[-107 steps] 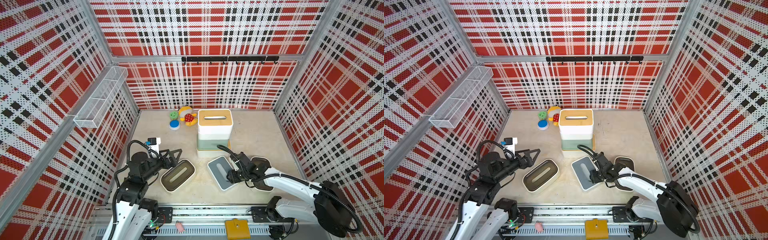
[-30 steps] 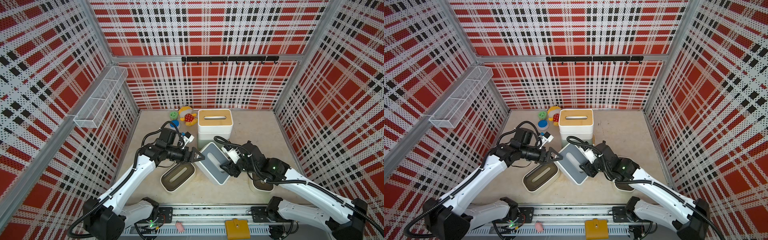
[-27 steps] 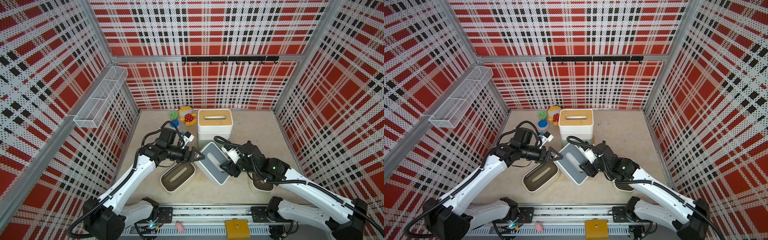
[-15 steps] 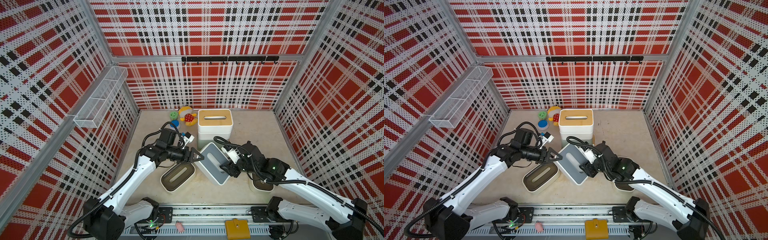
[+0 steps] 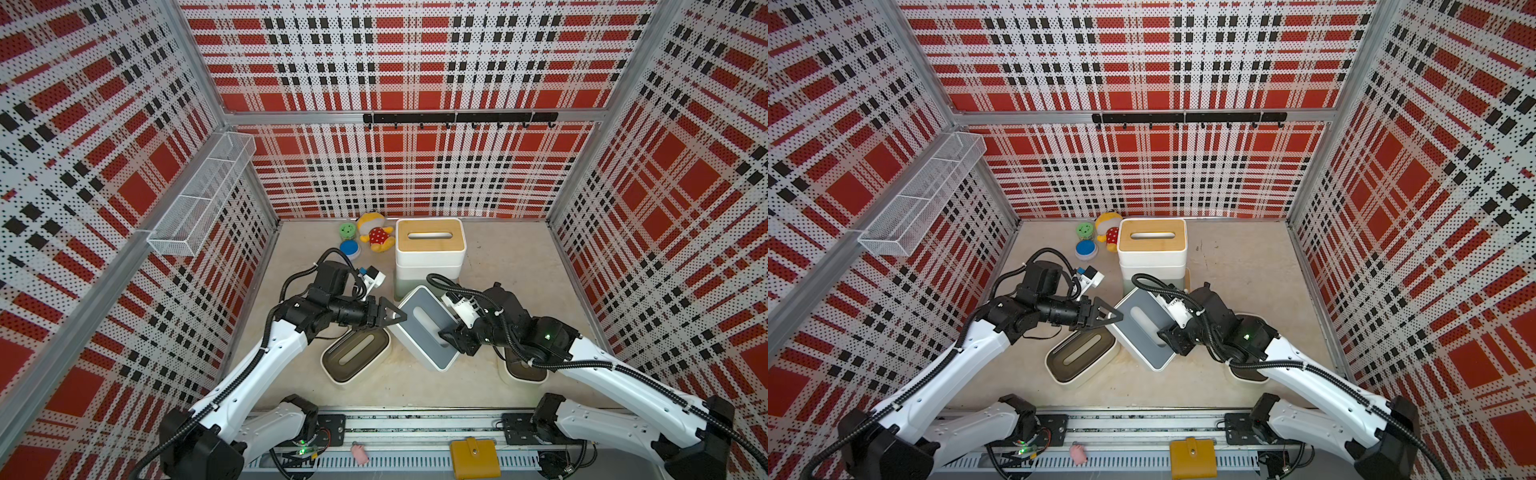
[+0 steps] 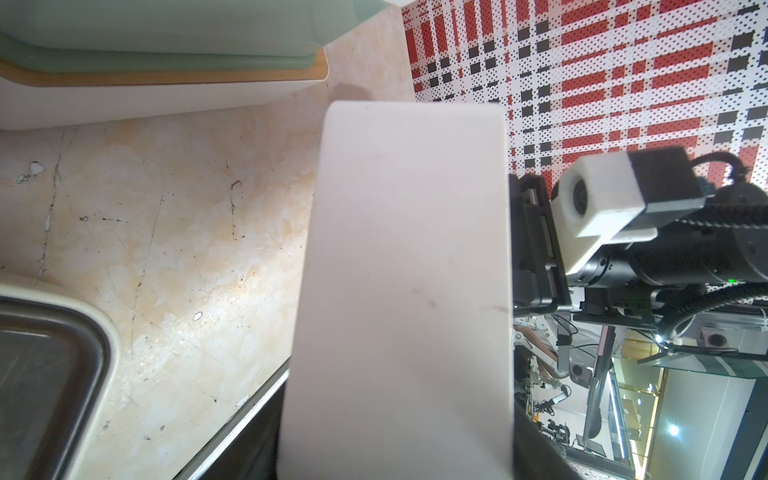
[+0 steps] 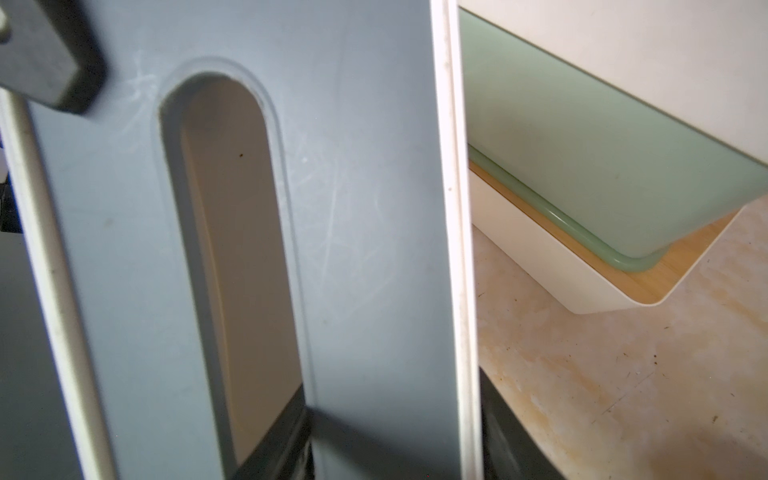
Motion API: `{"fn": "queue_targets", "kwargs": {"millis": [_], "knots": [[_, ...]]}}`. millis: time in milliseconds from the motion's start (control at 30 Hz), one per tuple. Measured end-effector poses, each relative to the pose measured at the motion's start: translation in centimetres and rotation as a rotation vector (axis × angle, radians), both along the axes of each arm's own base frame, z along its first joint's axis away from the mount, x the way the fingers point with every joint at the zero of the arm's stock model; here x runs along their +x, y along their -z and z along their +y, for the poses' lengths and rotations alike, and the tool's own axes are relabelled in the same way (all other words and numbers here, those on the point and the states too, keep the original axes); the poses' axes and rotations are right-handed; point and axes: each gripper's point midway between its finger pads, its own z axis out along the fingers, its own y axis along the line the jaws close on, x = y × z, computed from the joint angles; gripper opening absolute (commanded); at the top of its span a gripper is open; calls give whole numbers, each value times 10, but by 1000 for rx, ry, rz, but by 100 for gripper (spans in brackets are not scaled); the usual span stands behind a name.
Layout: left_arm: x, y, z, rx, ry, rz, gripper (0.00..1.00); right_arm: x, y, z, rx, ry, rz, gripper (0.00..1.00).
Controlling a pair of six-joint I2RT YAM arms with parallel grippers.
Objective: Stack the tissue boxes
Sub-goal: Pick up the tissue box from the center of the board, then place the tissue box at the tissue box.
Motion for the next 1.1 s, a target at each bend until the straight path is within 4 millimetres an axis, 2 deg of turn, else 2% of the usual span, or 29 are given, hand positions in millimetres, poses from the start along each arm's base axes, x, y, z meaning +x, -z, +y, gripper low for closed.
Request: {"fn": "queue_targets", "kwargs": {"millis": [233,500,833,967,1033,1100], "knots": [[-3,-11,1,-22,-28,-21,49,0,-12,0,21,0,-16,53],[-10,-32,-2,-76,-34,-59,47,2,-46,3,106,26,-43,67],[-12,-36,-6,-88,-38,-54,46,2,-71,6,159,28,-52,81],[-10,-39,-6,-92,-55,-53,46,-2,-95,3,194,26,-77,88],[-9,-43,-6,-99,-63,-58,46,-3,-115,-1,227,30,-110,91],[-8,-51,-7,-111,-69,-71,45,-3,-141,-8,268,48,-169,100]]}}
